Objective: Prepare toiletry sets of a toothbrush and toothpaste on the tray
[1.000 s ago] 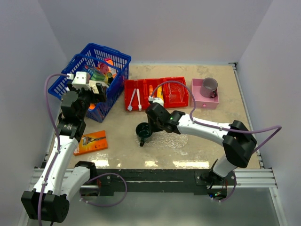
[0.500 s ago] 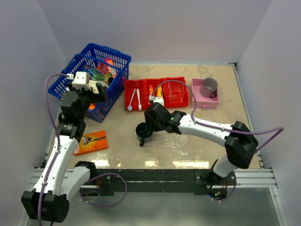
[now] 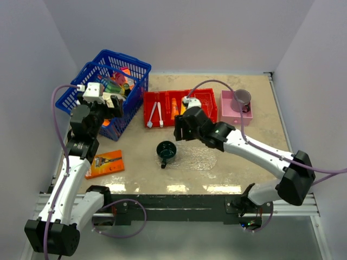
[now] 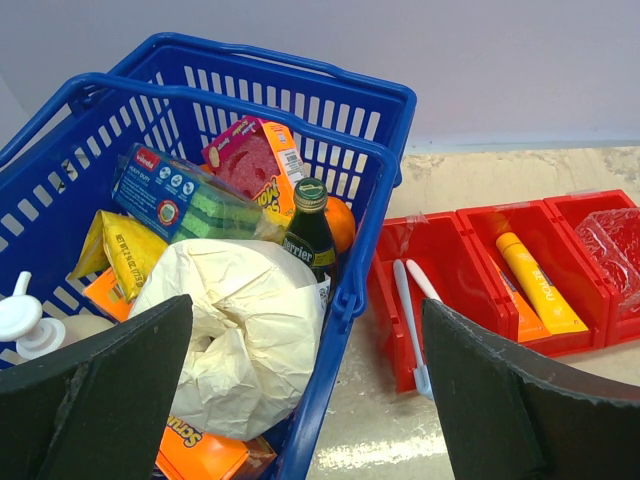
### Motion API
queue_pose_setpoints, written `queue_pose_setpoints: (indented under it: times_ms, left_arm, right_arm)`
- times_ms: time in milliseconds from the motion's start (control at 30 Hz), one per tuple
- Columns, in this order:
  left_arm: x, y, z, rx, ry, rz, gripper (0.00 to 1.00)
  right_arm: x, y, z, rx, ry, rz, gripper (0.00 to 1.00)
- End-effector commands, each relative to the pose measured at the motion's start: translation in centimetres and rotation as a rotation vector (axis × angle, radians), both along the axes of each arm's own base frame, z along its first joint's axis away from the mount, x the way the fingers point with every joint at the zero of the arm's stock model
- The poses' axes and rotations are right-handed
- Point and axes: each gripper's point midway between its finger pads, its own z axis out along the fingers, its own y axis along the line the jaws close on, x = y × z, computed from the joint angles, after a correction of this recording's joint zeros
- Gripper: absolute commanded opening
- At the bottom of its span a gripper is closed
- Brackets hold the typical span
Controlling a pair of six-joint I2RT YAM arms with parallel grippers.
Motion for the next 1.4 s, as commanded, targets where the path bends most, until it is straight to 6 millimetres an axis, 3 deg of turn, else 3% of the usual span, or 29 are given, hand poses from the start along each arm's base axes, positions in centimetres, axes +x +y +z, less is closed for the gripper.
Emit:
queue_pose_setpoints:
  times_ms: [0, 167, 267, 433, 567, 600, 633, 967, 1367]
  left_arm:
    - [0.0, 0.2, 1.6, -0.005, -0.048, 0.011, 1.00]
    - [-0.1, 0.1, 1.7, -0.008, -0.052, 0.006, 1.00]
    - [-0.1, 0.0, 1.6, -0.008, -0.051, 0.005, 1.00]
    - [0.1, 0.1, 1.3, -0.002, -0.042, 0.006, 1.00]
    - [0.1, 0.1, 1.3, 0.001, -0.042, 0.008, 1.00]
    - [0.1, 0.1, 1.3, 0.002, -0.042, 0.008, 1.00]
    - [0.1, 0.1, 1.2, 0.002, -0.039, 0.006, 1.00]
    - [0.2, 0.1, 1.2, 0.007, -0.037, 0.006, 1.00]
    - [0.3, 0.0, 1.1, 0.005, -0.032, 0.003, 1.00]
  right_arm:
    - [3.7, -4.2, 4.3, 0.001, -0.096, -0.062, 0.64]
    - [7.1, -10.0, 6.0, -0.098, -0.171, -0.155, 0.65]
    - [9.5, -11.4, 6.4, -0.118, -0.191, -0.178, 0.60]
    - [14.0, -11.1, 6.0, -0.130, -0.194, -0.168, 0.53]
    - [17.3, -11.9, 3.6, -0.159, -0.130, -0.164, 0.45]
    - [18.0, -11.8, 4.1, -0.165, -0.134, -0.158, 0.43]
    - [18.5, -11.4, 2.7, -0.185, -0.108, -0.127, 0.42]
    - [19.9, -9.7, -0.9, -0.217, -0.018, -0.038, 0.38]
    - [19.8, -8.4, -2.4, -0.256, -0.019, -0.021, 0.32]
